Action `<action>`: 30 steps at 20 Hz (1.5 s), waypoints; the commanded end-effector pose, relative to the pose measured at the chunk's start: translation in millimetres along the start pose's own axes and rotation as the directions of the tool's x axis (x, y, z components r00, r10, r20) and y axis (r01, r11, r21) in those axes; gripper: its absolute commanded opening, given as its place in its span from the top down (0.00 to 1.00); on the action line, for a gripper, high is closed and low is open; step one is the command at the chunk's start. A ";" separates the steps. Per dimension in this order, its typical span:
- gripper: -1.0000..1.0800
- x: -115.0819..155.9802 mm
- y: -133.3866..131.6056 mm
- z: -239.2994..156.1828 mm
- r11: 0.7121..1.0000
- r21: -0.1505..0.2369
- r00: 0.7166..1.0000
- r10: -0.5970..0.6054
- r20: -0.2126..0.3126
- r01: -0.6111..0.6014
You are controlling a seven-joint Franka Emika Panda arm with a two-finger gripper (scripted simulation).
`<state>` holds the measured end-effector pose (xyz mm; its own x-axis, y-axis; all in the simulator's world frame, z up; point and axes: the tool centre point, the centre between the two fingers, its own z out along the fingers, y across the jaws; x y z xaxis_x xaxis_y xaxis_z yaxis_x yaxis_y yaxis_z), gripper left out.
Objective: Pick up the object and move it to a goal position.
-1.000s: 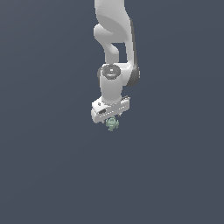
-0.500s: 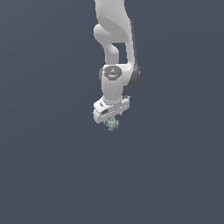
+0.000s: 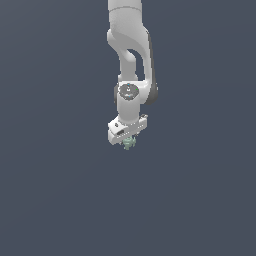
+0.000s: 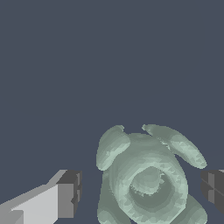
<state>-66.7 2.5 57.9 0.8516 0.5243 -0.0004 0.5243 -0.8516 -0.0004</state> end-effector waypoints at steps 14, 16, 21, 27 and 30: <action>1.00 0.4 0.2 17.0 1.000 0.000 1.000 -0.002 0.000 0.002; 1.00 0.4 0.2 17.0 1.000 0.000 1.000 -0.002 0.000 0.002; 1.00 -0.6 3.5 11.8 1.000 -0.001 1.000 -0.001 -0.001 0.001; 1.00 -6.9 18.4 -12.4 1.000 -0.001 1.000 -0.001 -0.001 0.001; 1.00 -11.7 30.3 -32.0 1.000 -0.001 1.000 -0.002 -0.001 0.002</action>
<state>-61.9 -22.9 79.7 0.8504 0.5261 0.0000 0.5261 -0.8504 -0.0001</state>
